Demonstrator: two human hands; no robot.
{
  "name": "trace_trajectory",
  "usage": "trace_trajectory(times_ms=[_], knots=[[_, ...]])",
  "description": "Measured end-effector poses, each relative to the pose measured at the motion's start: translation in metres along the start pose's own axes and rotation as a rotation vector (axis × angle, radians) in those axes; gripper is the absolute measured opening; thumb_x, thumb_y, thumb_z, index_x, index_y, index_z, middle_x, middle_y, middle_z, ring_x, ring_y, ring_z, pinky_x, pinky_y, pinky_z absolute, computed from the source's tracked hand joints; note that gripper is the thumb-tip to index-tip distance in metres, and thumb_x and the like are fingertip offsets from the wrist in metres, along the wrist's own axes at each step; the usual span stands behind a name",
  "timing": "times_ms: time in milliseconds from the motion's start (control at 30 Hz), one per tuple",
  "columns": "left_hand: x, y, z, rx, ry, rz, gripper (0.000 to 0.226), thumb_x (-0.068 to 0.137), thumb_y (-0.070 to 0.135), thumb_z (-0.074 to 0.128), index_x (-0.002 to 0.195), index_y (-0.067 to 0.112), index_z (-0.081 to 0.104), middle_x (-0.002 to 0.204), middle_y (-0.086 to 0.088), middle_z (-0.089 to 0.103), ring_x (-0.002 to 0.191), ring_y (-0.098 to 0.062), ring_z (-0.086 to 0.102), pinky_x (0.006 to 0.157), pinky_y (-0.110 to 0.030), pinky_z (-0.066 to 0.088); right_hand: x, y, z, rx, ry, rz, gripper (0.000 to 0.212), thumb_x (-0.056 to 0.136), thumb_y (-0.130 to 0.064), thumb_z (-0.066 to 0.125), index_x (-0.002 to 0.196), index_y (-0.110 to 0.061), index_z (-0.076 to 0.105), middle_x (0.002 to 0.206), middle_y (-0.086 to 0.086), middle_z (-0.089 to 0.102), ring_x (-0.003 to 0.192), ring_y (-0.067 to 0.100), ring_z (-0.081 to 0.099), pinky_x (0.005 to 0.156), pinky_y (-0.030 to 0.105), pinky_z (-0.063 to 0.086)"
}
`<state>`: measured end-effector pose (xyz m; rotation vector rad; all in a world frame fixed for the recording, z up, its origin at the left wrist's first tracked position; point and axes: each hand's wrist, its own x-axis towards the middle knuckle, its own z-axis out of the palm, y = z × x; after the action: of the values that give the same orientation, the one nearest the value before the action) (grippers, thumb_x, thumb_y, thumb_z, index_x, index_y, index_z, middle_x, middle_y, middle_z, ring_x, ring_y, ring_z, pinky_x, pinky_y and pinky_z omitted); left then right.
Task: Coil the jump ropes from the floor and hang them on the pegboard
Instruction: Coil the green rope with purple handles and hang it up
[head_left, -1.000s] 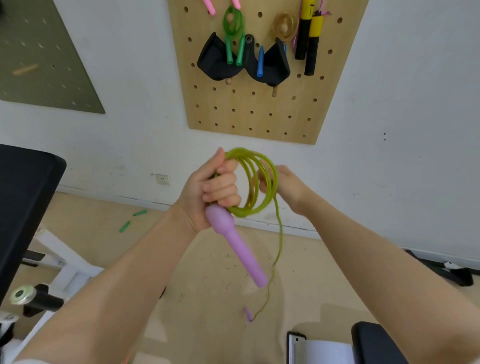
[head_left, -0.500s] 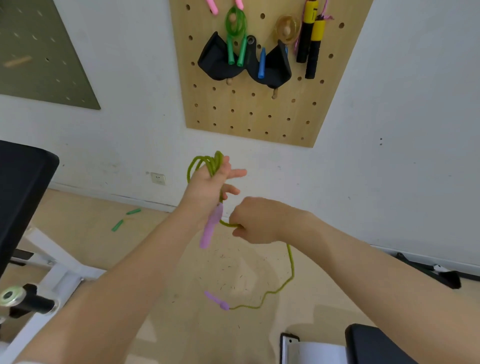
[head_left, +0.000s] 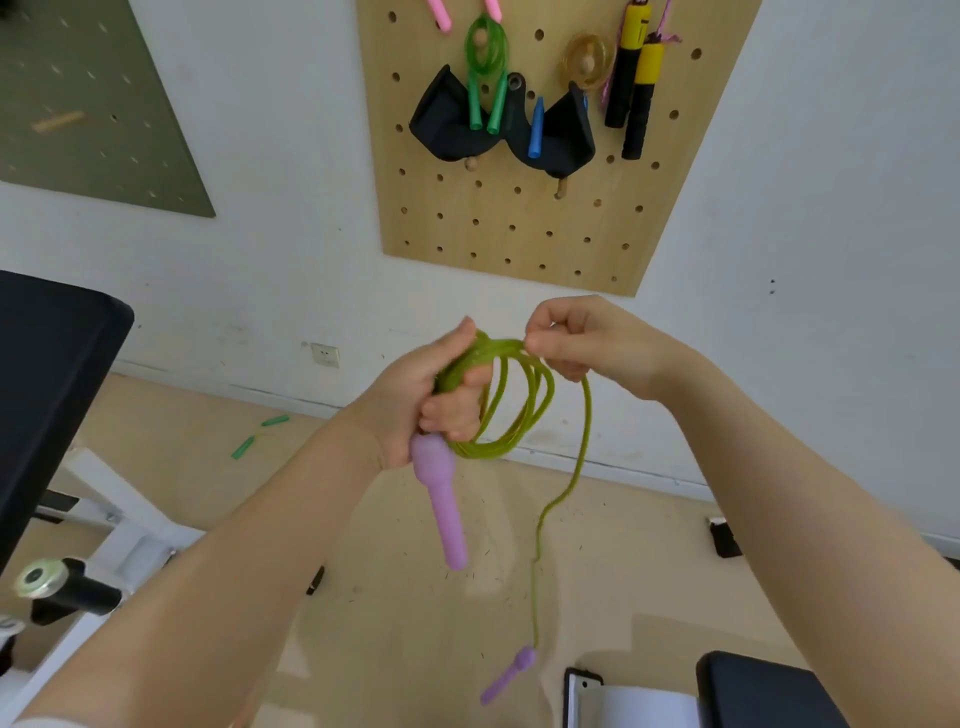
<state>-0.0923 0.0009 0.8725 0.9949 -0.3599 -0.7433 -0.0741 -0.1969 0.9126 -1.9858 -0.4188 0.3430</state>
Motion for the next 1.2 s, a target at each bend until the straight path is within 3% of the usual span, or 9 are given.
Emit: trace_trajectory(times_ms=[100, 267, 367, 467, 600, 733, 867, 1033, 1200], knots=[[-0.002, 0.007, -0.006, -0.424, -0.351, 0.117, 0.033, 0.097, 0.032, 0.044, 0.082, 0.004, 0.055, 0.047, 0.002, 0.040, 0.042, -0.013, 0.036, 0.054, -0.025, 0.036, 0.007, 0.024, -0.002, 0.213, 0.097, -0.049, 0.021, 0.091, -0.028, 0.054, 0.071, -0.021, 0.058, 0.060, -0.005, 0.043, 0.055, 0.008, 0.038, 0.059, 0.018, 0.037], [0.002, 0.014, 0.002, -0.431, -0.065, 0.224, 0.034, 0.096, 0.028, 0.043, 0.075, 0.005, 0.057, 0.052, 0.003, 0.048, 0.044, -0.011, 0.046, 0.054, -0.025, 0.045, 0.009, 0.077, 0.037, -0.262, -0.122, 0.293, 0.022, 0.101, -0.026, 0.037, 0.106, -0.024, 0.058, 0.075, -0.001, 0.045, 0.066, 0.013, 0.043, 0.063, 0.027, 0.040], [0.010, 0.004, -0.004, -0.347, 0.372, 0.278, 0.040, 0.097, 0.032, 0.035, 0.067, 0.014, 0.053, 0.068, -0.001, 0.071, 0.059, -0.009, 0.068, 0.054, -0.021, 0.054, 0.006, 0.077, 0.058, -0.604, -0.333, 0.492, 0.045, 0.100, -0.039, 0.032, 0.141, -0.023, 0.025, 0.115, 0.010, 0.056, 0.099, 0.027, 0.056, 0.085, 0.036, 0.045], [0.016, -0.005, -0.015, -0.255, 0.458, 0.288, 0.032, 0.101, 0.025, 0.031, 0.078, 0.011, 0.047, 0.093, -0.011, 0.073, 0.084, -0.018, 0.071, 0.072, -0.028, 0.058, 0.004, 0.061, 0.073, -0.923, -0.447, 0.524, 0.060, 0.099, -0.038, 0.036, 0.146, -0.015, 0.009, 0.137, 0.013, 0.046, 0.119, 0.032, 0.050, 0.092, 0.041, 0.041], [0.024, -0.028, -0.008, 0.147, 0.654, 0.194, 0.024, 0.102, 0.019, 0.034, 0.096, 0.006, 0.053, 0.113, -0.019, 0.065, 0.092, -0.022, 0.067, 0.086, -0.027, 0.053, 0.001, 0.022, 0.083, -1.207, -0.508, 0.263, 0.034, 0.092, -0.022, 0.046, 0.122, -0.006, 0.047, 0.102, 0.005, 0.057, 0.085, 0.024, 0.056, 0.061, 0.030, 0.040], [0.030, -0.029, 0.014, 0.746, 0.682, 0.150, 0.032, 0.099, 0.024, 0.042, 0.097, 0.001, 0.062, 0.088, -0.001, 0.069, 0.077, -0.011, 0.062, 0.069, -0.023, 0.046, -0.003, -0.011, 0.070, -1.257, -0.370, -0.019, 0.009, 0.088, -0.017, 0.052, 0.086, -0.012, 0.058, 0.084, 0.000, 0.053, 0.096, 0.022, 0.055, 0.067, 0.028, 0.036], [0.025, -0.021, 0.020, 1.030, 0.580, 0.130, 0.028, 0.099, 0.027, 0.041, 0.090, 0.002, 0.053, 0.075, -0.001, 0.057, 0.067, -0.012, 0.051, 0.061, -0.025, 0.039, -0.007, -0.018, 0.043, -1.113, -0.149, 0.080, 0.016, 0.084, -0.023, 0.057, 0.068, -0.021, 0.052, 0.063, -0.008, 0.042, 0.073, 0.018, 0.046, 0.063, 0.028, 0.037], [0.024, -0.022, 0.022, 1.074, 0.539, 0.103, 0.027, 0.100, 0.029, 0.039, 0.090, 0.008, 0.052, 0.074, -0.001, 0.065, 0.068, -0.017, 0.062, 0.063, -0.028, 0.047, -0.012, -0.006, 0.022, -0.421, -0.197, 0.326, 0.003, 0.076, -0.019, 0.070, 0.074, -0.018, 0.071, 0.064, -0.005, 0.054, 0.060, 0.012, 0.044, 0.061, 0.022, 0.036], [0.026, -0.020, 0.021, 1.241, 0.428, 0.034, 0.034, 0.100, 0.033, 0.037, 0.072, 0.016, 0.049, 0.047, 0.009, 0.058, 0.048, -0.008, 0.057, 0.059, -0.024, 0.047, -0.019, -0.007, 0.006, -0.563, -0.153, 0.393, 0.020, 0.075, -0.023, 0.071, 0.062, -0.016, 0.057, 0.059, 0.002, 0.044, 0.057, 0.018, 0.039, 0.056, 0.028, 0.033]])
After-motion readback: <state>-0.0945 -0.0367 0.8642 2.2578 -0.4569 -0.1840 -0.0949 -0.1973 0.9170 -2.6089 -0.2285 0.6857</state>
